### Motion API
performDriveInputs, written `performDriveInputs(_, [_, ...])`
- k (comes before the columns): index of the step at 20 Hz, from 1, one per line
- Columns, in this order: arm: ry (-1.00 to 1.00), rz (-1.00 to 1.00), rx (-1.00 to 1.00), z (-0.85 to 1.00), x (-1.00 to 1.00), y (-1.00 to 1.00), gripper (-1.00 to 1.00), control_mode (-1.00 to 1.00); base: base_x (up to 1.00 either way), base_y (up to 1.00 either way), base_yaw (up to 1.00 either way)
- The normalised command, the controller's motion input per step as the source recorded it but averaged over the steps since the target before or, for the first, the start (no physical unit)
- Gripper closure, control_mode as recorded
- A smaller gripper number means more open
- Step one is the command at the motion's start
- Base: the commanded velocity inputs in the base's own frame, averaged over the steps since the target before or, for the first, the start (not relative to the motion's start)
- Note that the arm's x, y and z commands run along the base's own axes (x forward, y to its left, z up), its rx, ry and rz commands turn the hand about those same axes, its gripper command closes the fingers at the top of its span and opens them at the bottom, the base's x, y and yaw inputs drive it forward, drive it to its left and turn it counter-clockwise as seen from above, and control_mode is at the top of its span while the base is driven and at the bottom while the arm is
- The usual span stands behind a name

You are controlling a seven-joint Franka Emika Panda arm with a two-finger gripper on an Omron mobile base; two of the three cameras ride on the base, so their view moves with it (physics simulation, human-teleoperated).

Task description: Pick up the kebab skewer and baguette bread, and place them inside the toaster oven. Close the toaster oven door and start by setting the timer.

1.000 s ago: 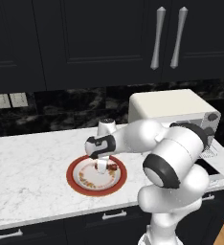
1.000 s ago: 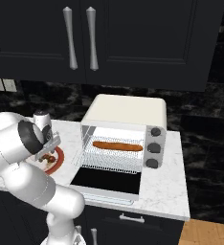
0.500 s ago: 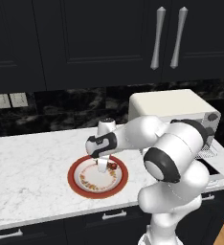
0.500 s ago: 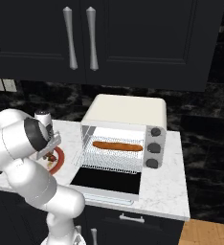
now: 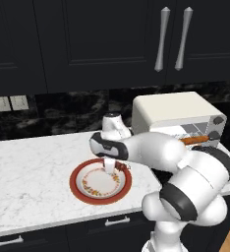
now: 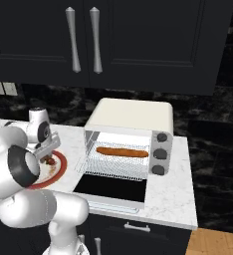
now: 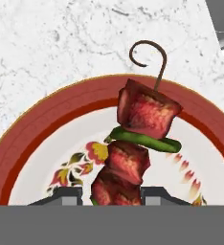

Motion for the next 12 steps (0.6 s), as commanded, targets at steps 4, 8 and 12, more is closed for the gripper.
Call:
performDriveInputs(4, [0.0,0.0,-0.02,0.57,-0.81,-0.42,1.0,-1.0,0.0,0.0,0.0])
performDriveInputs(8, [0.0,0.0,-0.02,0.56,-0.59,-0.3,1.0,-1.0,0.0,0.0,0.0])
performDriveInputs(12, [0.0,0.05,0.0,0.75,-0.11,-0.04,1.0,-1.0,0.0,0.0,0.0])
